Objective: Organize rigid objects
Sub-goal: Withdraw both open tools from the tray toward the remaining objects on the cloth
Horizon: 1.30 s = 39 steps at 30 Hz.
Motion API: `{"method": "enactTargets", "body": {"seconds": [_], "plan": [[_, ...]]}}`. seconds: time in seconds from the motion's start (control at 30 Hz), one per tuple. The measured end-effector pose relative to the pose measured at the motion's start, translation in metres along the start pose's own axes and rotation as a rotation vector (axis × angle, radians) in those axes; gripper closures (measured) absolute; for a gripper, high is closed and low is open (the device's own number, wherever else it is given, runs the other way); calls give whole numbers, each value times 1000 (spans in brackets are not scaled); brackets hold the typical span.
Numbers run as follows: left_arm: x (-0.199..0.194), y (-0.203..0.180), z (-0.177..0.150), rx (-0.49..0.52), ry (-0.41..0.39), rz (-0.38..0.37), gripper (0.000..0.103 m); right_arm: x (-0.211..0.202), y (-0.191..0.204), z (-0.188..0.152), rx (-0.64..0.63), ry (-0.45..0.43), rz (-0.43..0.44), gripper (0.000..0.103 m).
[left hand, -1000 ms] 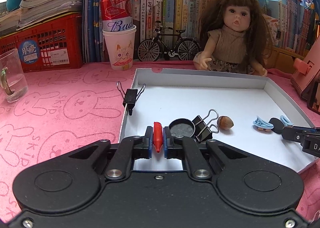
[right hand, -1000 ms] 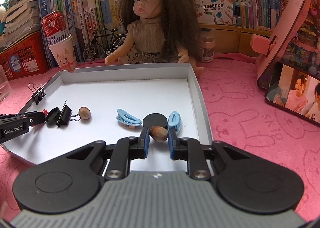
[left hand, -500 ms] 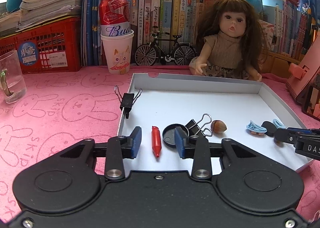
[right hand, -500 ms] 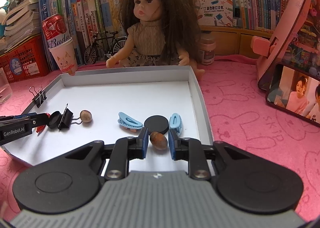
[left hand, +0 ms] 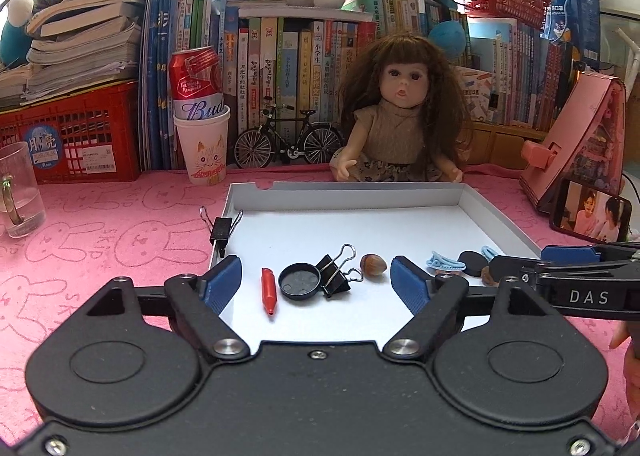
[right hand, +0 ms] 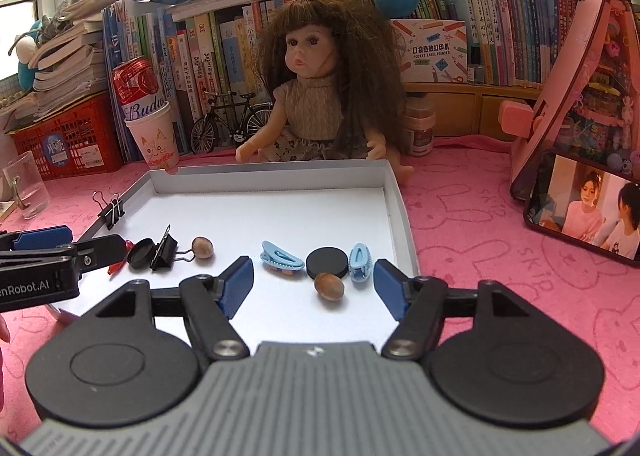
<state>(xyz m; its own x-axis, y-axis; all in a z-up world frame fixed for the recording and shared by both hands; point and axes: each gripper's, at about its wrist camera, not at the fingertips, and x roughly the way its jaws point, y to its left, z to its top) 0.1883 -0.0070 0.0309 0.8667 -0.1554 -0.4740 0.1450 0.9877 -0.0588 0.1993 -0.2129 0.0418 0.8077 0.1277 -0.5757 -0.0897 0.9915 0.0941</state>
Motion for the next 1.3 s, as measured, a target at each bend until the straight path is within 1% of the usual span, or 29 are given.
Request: {"method": "enactTargets", "body": {"seconds": [0.07, 0.2, 0.4, 0.57, 0.9, 1.03, 1.3], "plan": [[-8, -4, -1, 12, -8, -10, 19, -5, 2, 0, -6, -2, 18, 18], [-20, -9, -5, 26, -14, -20, 18, -16, 7, -3, -30, -14, 28, 16], [-37, -10, -12, 23, -22, -18, 17, -32, 10, -8, -55, -20, 59, 15], [-49, -9, -19, 13, -15, -37, 17, -43, 11, -14, -59, -25, 75, 14], [-68, -10, -33, 7, 2, -63, 17, -66, 23, -29, -165, -72, 60, 13], [-77, -13, -40, 21, -1, -70, 16, -74, 24, -36, -173, -91, 60, 13], [-92, -19, -51, 45, 2, -91, 16, -87, 28, -51, -237, -132, 22, 10]]}}
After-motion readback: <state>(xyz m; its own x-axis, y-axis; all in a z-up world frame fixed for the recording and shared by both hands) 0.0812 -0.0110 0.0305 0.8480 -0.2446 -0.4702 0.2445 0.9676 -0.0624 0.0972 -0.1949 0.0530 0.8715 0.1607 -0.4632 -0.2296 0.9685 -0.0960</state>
